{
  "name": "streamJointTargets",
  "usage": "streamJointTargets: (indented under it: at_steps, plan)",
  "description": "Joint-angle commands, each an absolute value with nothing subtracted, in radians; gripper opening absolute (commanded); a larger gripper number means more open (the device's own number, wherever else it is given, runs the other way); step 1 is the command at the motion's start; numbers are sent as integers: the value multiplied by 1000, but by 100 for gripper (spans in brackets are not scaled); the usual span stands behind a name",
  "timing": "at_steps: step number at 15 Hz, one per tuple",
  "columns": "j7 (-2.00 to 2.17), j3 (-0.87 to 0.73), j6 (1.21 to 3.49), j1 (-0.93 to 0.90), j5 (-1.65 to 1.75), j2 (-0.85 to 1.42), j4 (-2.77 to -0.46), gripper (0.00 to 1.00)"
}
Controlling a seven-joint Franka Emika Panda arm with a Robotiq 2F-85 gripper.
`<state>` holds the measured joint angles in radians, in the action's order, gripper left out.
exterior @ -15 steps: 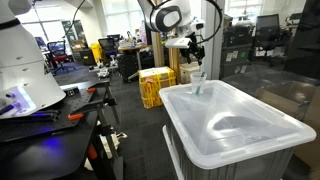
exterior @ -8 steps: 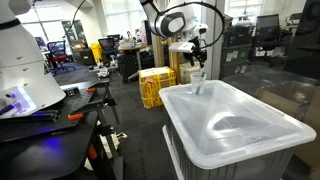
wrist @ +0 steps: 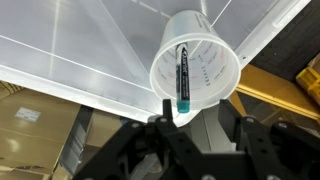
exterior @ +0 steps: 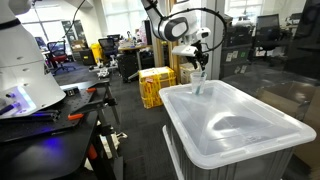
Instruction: Remove the marker out of the cup
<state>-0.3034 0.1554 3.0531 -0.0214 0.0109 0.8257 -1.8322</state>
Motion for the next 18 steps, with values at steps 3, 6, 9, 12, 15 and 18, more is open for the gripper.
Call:
streamJointTargets:
  at_steps: [3,6,9,12,15,18]
  plan:
    - [-256,158,3035,-21,40,869,-1776,45]
    - [-258,163,3030,-17,39,884,-1762,47]
    - [-258,167,3027,-13,37,898,-1751,47]
    - [-260,175,3024,-11,37,911,-1742,45]
    - [-265,188,3021,-3,36,928,-1729,45]
    - [-262,187,3018,-2,35,939,-1719,45]
